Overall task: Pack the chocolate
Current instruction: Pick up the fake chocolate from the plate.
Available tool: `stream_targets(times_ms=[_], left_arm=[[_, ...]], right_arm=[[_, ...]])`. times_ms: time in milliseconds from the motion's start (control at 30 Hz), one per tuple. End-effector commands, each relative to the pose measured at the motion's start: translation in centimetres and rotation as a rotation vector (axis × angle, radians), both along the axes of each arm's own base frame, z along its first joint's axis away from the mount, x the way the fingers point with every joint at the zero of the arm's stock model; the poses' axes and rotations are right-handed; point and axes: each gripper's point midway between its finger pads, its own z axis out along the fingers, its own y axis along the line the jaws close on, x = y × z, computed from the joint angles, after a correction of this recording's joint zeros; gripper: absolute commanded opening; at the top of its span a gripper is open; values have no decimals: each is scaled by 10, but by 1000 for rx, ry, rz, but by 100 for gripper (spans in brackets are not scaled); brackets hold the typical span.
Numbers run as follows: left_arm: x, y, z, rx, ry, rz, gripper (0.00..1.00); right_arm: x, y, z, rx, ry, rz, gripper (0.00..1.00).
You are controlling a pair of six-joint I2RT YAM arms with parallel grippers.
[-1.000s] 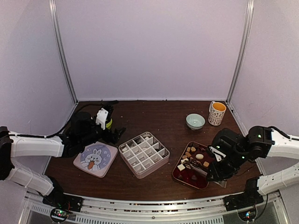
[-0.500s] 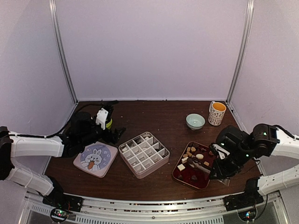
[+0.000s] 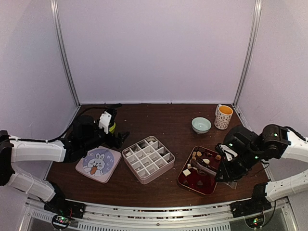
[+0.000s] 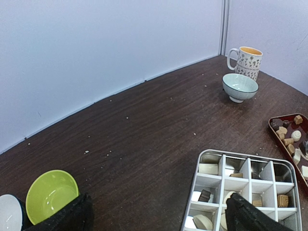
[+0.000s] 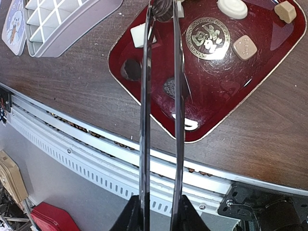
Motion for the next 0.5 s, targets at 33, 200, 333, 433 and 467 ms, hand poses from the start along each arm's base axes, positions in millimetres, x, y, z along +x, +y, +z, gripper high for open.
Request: stream_targets(times_ms=[33, 200, 333, 433, 467], left_arm=[[4, -5, 18, -28, -47, -6, 98], [4, -5, 18, -28, -47, -5, 98], [4, -5, 17, -27, -46, -5, 98], [4, -5, 18, -28, -47, -5, 98], [4, -5, 17, -28, -46, -6, 98]], right_arm=[[8, 7, 11, 38, -43, -1, 22], [9, 13, 15, 60, -45, 21, 22], [11, 29, 25, 123, -71, 69, 22], [16, 42, 33, 159, -97, 102, 22], [19, 49, 39, 183, -110, 116, 22]])
